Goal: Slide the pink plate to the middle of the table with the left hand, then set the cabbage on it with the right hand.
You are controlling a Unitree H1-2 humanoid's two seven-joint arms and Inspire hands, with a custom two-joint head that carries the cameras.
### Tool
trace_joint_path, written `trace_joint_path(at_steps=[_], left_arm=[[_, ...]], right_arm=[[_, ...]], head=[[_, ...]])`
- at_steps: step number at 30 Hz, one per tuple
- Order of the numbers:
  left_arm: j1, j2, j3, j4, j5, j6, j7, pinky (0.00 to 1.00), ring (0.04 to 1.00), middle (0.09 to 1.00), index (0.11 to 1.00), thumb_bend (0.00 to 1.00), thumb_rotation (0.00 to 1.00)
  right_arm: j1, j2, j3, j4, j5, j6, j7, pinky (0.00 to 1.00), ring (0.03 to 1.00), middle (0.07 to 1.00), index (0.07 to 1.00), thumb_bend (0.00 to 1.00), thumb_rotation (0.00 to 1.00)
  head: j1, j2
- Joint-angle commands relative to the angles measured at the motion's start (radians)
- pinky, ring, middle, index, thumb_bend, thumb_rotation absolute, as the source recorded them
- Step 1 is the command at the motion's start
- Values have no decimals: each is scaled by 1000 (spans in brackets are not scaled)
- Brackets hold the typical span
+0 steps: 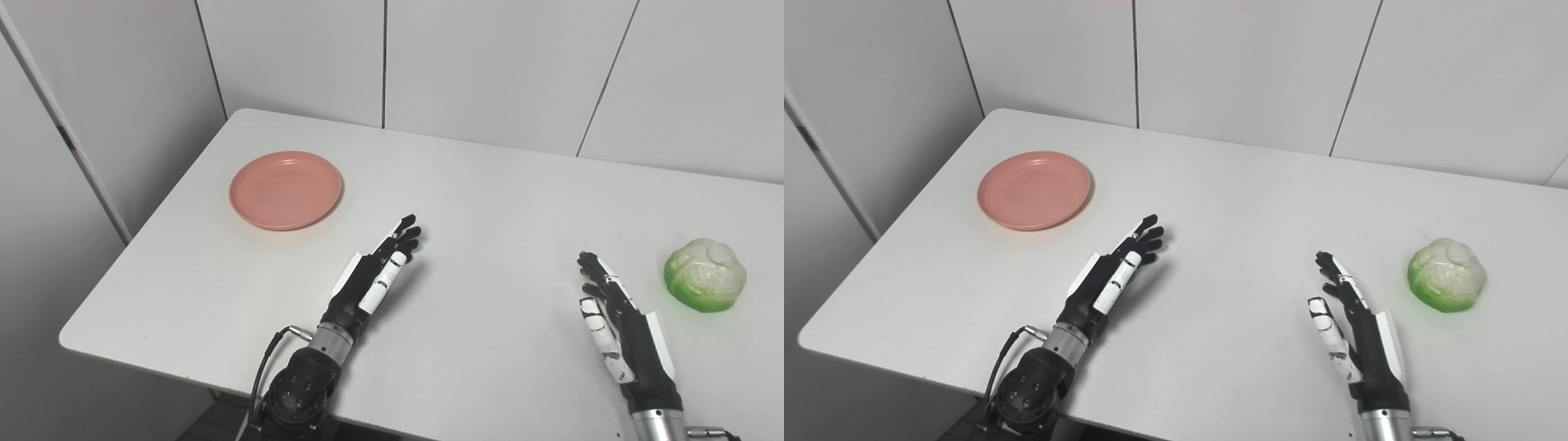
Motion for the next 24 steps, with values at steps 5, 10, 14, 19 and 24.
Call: trace_joint_path(at_steps=[5, 10, 14, 19, 24], left_arm=[[48, -9, -22, 18, -5, 40, -8, 903, 930, 945, 936, 456, 1000], [42, -6, -23, 0, -14, 53, -14, 912, 936, 951, 940, 456, 1000], [35, -1, -27, -24, -13, 76, -19, 919, 940, 953, 940, 459, 1000], [28, 4, -29, -50, -15, 85, -22, 914, 934, 946, 940, 466, 1000], [14, 11, -30, -92, -5, 105, -21, 906, 931, 944, 937, 464, 1000]], right_arm=[[10, -9, -17, 63, -7, -15, -18, 832, 879, 882, 878, 313, 1000], [9, -7, -15, 63, -15, -16, -19, 837, 878, 881, 878, 305, 1000], [11, -2, -17, 65, -13, -12, -22, 821, 878, 881, 877, 286, 1000], [11, 1, -19, 68, 1, -15, -19, 817, 881, 884, 879, 275, 1000], [12, 0, -16, 66, -3, -13, -20, 809, 880, 884, 879, 275, 1000]], head=[[2, -2], [8, -13], [9, -18], [11, -16], [12, -14]])
